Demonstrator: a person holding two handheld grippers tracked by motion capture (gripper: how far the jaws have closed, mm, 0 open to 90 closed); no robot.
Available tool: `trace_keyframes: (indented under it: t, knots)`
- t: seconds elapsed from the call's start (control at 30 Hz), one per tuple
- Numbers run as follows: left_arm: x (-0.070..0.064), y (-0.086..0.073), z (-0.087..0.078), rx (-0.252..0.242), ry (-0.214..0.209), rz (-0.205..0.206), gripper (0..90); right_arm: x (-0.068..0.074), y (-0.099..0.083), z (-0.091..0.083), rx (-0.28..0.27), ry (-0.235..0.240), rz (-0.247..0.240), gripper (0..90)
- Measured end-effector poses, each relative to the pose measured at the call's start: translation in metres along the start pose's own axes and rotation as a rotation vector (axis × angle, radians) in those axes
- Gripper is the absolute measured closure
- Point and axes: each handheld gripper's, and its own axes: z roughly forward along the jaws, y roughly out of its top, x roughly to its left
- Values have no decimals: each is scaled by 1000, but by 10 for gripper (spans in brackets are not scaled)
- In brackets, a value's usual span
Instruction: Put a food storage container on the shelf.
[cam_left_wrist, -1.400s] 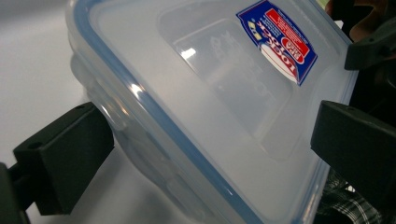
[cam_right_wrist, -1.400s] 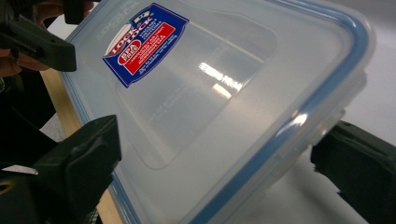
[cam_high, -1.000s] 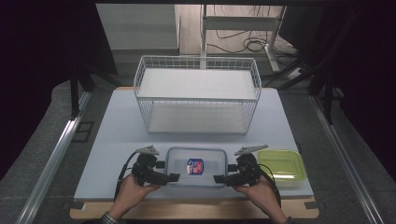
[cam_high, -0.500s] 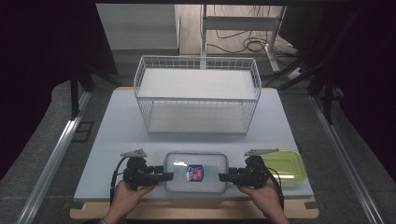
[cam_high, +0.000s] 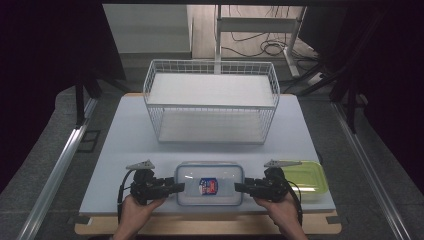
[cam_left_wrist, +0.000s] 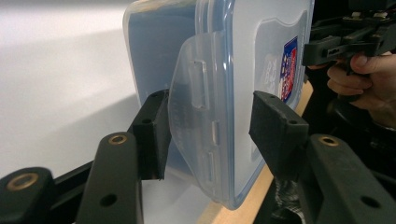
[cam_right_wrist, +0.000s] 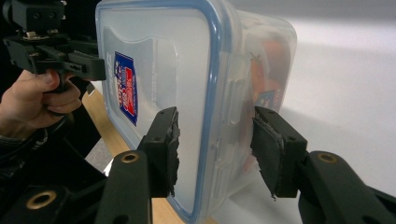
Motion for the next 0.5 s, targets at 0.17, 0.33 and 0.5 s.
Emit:
trace_keyframes:
  t: [0.17,0.33,0.5]
  knots:
    - [1,4,-2,-18,-8,-2,500,1,2,-1,-16,-2,-16,522]
    - [-2,8,-6,-33,-8,15,501,6,7,-4,-32,-8,-42,521]
    - [-4,17,-10,-46,-2,31,502,9,18,-7,-55,-11,-67,521]
